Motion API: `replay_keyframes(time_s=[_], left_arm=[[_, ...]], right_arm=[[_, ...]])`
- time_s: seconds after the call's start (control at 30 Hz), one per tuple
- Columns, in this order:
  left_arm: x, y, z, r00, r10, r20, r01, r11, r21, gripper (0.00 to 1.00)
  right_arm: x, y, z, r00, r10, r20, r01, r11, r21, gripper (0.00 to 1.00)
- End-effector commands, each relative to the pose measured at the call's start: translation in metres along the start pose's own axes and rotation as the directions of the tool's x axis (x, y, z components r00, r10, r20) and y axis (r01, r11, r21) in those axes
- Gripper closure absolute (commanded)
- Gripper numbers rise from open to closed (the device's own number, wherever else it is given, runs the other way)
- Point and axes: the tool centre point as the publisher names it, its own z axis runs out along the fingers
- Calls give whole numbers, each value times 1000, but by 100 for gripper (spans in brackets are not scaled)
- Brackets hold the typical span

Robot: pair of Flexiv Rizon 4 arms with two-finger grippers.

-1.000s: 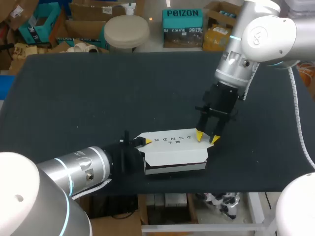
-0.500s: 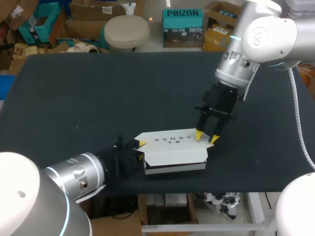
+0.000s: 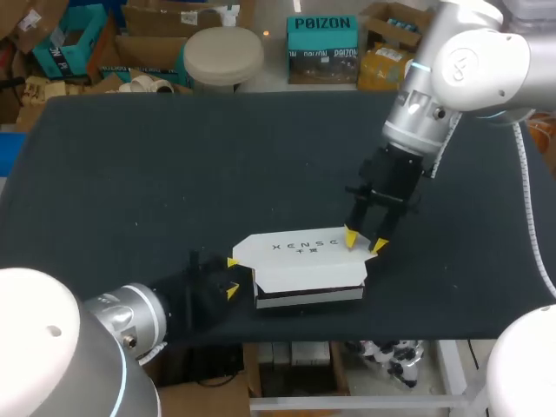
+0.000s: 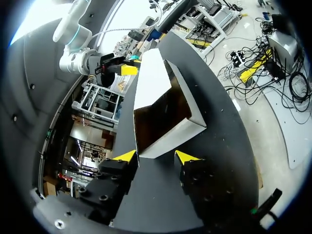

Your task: Assemble the packaging by folding the flat box into shape, placing the metal phone stand inside, and closing the box properly

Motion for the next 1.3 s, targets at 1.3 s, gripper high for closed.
replay_keyframes(time_s=[1.3], left_arm=[[-40, 21, -23, 936, -83, -343, 72, 996, -45, 0]], right_arm=[[1, -4, 6, 1000, 3, 6, -3, 1000, -13, 51]])
